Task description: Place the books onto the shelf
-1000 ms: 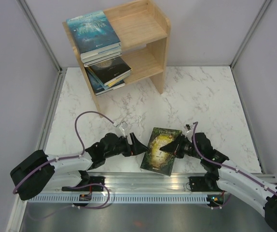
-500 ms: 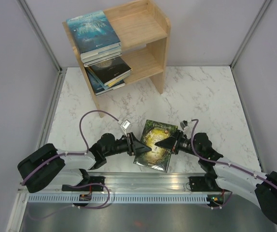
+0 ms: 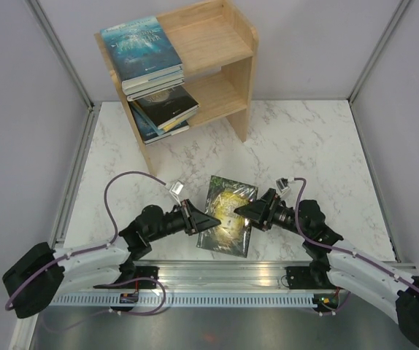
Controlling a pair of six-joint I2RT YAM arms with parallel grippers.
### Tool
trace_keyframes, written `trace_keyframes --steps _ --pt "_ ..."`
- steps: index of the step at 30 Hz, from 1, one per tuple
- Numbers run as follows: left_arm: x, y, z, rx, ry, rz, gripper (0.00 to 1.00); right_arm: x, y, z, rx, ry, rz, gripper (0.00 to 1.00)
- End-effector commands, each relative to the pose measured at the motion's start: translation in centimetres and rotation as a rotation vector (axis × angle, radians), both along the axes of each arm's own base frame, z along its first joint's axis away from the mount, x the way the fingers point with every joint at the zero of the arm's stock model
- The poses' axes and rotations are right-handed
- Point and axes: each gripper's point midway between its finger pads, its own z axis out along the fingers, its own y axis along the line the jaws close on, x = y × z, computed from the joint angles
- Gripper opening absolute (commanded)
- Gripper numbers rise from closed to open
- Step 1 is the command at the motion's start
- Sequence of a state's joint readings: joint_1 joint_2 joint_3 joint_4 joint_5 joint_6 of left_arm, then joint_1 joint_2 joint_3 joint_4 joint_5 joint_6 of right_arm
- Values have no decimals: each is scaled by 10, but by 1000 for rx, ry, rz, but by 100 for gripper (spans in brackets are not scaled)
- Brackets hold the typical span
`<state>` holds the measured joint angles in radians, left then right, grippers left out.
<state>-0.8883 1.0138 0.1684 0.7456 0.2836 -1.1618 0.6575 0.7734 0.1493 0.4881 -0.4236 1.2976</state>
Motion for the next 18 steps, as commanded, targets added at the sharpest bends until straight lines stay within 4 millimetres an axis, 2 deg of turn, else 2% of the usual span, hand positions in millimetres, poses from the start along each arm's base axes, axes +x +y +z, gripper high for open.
trace_keyframes --steps 1,2,3,4,7,12,14,15,16,18 --pt "34 28 -8 100 -46 237 2 -4 -4 2 36 7 -22 98" --pt "36 33 -9 114 -35 266 2 -7 -5 1 52 9 -19 98" --pt "42 40 3 84 -47 324 2 -13 -6 -6 64 46 -15 98" --pt "44 43 6 79 -47 345 2 -14 -7 -5 80 44 -23 98" --pt "51 52 15 86 -56 402 2 -21 -9 5 143 41 -33 98" --pt "56 49 26 70 -59 416 2 -21 -6 31 161 -10 -39 98" --pt "56 50 33 42 -63 422 2 -16 -6 11 53 13 -58 98" --pt "57 51 37 30 -66 431 2 -15 -6 10 22 12 -61 98" --pt "56 52 46 5 -76 432 2 -15 -10 -13 -72 57 -75 97" --pt "56 55 58 -13 -87 442 2 -9 -18 -35 -175 98 -126 96"
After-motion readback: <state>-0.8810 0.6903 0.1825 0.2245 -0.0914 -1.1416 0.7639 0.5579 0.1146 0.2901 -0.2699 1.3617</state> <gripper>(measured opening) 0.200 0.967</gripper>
